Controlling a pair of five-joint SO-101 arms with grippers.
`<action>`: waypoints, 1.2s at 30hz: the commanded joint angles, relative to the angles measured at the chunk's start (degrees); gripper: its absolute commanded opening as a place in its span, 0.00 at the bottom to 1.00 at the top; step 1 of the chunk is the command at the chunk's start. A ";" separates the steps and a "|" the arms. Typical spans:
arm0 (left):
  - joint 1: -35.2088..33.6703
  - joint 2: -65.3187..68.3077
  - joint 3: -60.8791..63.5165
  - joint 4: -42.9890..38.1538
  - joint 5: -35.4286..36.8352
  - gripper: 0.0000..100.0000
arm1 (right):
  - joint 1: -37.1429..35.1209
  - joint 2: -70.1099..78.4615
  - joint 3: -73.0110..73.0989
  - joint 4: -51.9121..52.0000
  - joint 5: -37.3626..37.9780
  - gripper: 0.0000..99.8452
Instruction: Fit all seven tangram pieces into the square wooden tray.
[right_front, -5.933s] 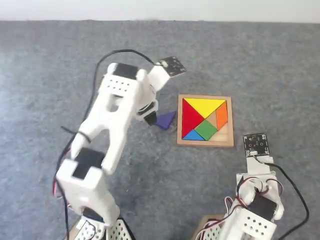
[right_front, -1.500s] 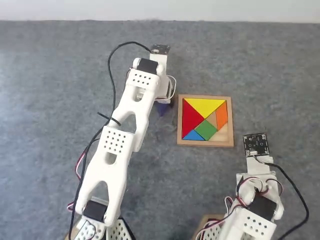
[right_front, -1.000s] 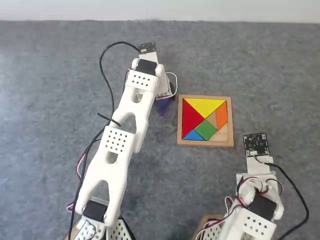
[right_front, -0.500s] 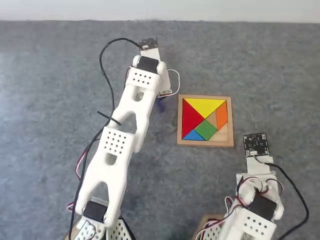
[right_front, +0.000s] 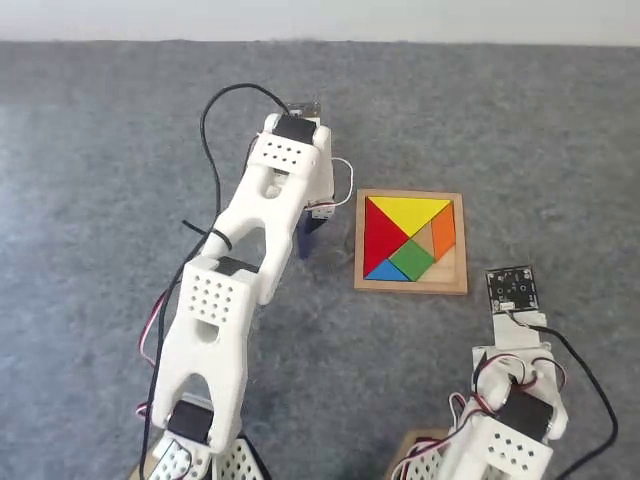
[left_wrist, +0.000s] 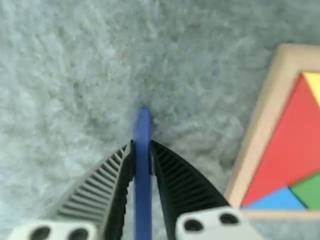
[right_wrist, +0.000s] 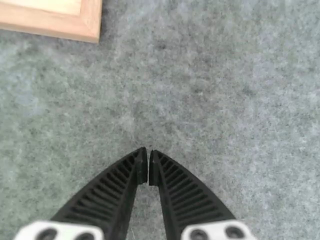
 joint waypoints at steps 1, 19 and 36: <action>5.10 -16.97 1.45 1.93 -7.65 0.01 | -0.40 -0.84 0.62 0.66 -0.09 0.03; 30.15 -38.51 36.53 -42.20 -19.96 0.01 | -0.40 -0.84 0.62 0.66 -0.09 0.03; 31.91 -43.34 68.70 -90.55 -4.92 0.01 | -0.40 -0.84 0.62 0.66 -0.09 0.03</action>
